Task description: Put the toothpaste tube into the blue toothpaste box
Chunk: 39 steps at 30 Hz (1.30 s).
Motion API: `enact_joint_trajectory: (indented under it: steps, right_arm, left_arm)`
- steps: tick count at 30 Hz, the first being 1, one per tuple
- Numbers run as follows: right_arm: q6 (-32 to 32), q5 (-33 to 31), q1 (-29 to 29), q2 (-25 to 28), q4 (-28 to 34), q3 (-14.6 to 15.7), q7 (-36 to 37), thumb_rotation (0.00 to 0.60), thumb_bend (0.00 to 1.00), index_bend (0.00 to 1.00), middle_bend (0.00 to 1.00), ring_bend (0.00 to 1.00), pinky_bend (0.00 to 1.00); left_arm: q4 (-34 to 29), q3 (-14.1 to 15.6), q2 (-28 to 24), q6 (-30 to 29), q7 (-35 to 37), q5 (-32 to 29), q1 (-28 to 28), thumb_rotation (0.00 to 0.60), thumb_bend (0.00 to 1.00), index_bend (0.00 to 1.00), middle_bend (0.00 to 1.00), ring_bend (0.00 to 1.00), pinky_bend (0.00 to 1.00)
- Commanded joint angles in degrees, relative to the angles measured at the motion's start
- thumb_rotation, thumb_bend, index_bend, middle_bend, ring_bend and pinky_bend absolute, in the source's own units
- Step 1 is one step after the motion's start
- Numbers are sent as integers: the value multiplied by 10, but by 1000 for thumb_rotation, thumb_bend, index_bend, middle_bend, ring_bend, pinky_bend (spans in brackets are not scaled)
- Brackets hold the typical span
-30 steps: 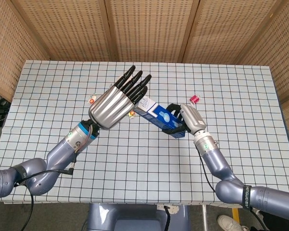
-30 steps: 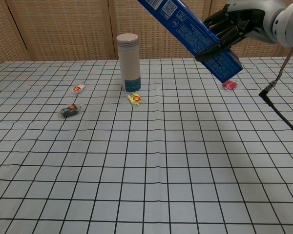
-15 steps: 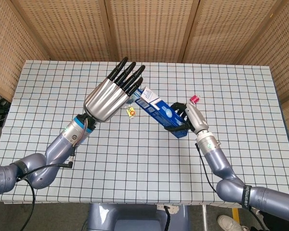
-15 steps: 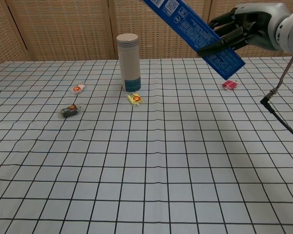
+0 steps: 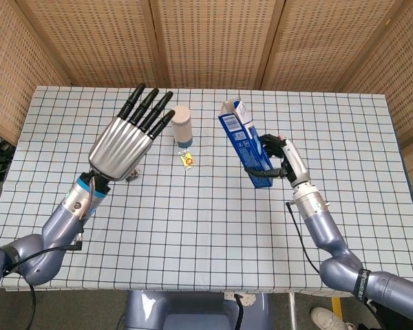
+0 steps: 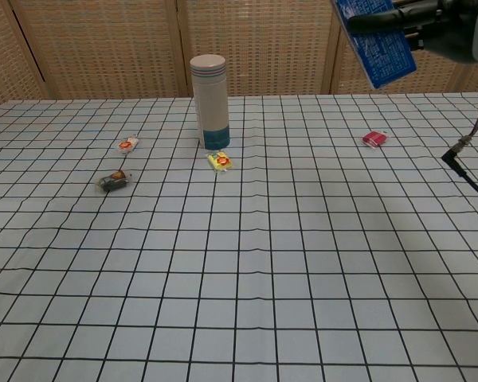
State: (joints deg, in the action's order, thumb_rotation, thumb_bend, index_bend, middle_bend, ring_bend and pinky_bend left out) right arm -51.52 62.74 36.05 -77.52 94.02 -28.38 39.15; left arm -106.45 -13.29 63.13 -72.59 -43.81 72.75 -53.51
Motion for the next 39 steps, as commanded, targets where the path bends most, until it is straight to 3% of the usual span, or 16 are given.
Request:
enact_joint_trajectory:
  steps: [1, 6, 16, 24, 34, 36, 38, 39]
  right_arm:
    - [-16, 38, -14, -7, -21, 13, 13, 600, 320, 766, 593, 644, 718]
    - [-23, 42, -10, -8, -64, 47, -74, 600, 320, 766, 593, 644, 718]
    - [-56, 34, -32, -45, -179, 145, -286, 600, 320, 762, 591, 644, 717]
    - [-73, 44, -63, -82, -223, 192, -333, 600, 319, 758, 586, 644, 718]
    - [-92, 58, -75, -123, -215, 209, -386, 600, 315, 739, 566, 632, 714]
    - [-87, 58, -75, -128, -208, 219, -416, 600, 294, 687, 513, 569, 646]
    - [-70, 47, -75, -124, -198, 226, -440, 600, 251, 556, 376, 408, 443]
    - [-63, 40, -75, -120, -192, 228, -450, 600, 221, 442, 250, 264, 293]
  left_arm:
    - [5, 14, -2, -10, 17, 17, 20, 600, 302, 164, 0, 16, 0]
    - [14, 41, 2, -19, 39, 37, 54, 600, 302, 165, 0, 19, 0]
    - [58, 96, 29, -35, 105, 63, 129, 600, 302, 166, 0, 20, 0]
    - [102, 122, 54, -66, 162, 109, 179, 600, 302, 169, 0, 20, 0]
    - [133, 131, 68, -74, 195, 137, 212, 600, 302, 179, 0, 20, 0]
    - [135, 133, 69, -79, 201, 143, 221, 600, 302, 179, 0, 20, 0]
    - [136, 134, 69, -82, 208, 145, 229, 600, 302, 179, 0, 20, 0]
    - [137, 135, 69, -83, 210, 146, 232, 600, 302, 179, 0, 20, 0]
